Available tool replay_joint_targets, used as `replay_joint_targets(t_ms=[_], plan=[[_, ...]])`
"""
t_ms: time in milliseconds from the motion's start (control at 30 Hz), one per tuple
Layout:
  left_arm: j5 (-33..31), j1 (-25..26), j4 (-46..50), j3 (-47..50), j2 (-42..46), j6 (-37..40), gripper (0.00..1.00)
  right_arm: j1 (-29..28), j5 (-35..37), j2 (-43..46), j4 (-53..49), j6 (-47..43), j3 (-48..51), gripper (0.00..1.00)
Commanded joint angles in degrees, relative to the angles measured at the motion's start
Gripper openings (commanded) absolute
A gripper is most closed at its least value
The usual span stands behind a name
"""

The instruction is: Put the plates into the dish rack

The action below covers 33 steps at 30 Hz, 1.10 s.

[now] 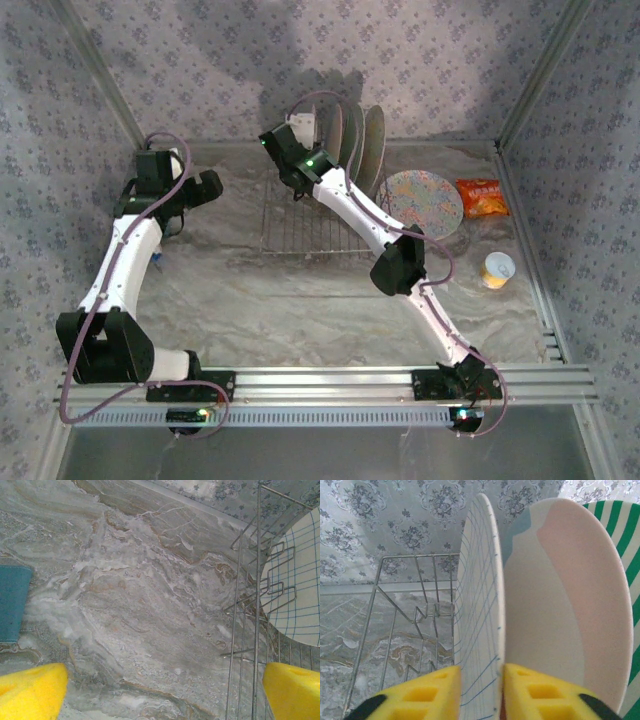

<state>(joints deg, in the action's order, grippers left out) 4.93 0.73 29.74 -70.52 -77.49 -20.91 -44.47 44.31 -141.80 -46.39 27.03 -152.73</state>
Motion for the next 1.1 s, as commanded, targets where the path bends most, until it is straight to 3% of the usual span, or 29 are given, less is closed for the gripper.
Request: replay_joint_targets(t_ms=[0,267,433,533,633,800,900,1067], plan=[[0.79,-0.63,-1.35,-1.89,-0.26,-0.43,0.99,-1.47,0.73,3.15,0.23,-2.2,-1.67,0.39],[1.52,-0.7,-1.64,-1.69,0.59,-0.52,0.99,-4.22,0.39,15.38,-5.78,-3.76,-0.86,0.85],[3.85,-0.71,-2.72,-0.79,2.01,-1.11,0.99,-4.6,0.89,25.43,-12.25,-4.19,5.74,1.0],[4.31,-0.32,-3.7,0.08,3.33,-1.29,0.99,-3.86,-0.63,34.53,-13.84,-1.79,17.01,1.0],[3.2,1.83,-4.18,0.56,4.97,0.05,0.99,0.23,-8.68,45.68,-12.53,4.77,32.69,1.0],[-5.77,11.76,-3.47,1.1,8.11,5.05,0.99,14.46,-28.16,65.9,-1.29,16.93,61.95,0.98],[-8.68,18.69,-2.02,-0.98,9.07,5.31,0.99,22.62,-33.81,73.28,0.15,21.45,71.69,0.97],[-9.59,27.81,-1.01,-3.57,9.77,2.35,0.99,32.94,-40.76,78.08,1.27,25.9,81.65,0.96]])
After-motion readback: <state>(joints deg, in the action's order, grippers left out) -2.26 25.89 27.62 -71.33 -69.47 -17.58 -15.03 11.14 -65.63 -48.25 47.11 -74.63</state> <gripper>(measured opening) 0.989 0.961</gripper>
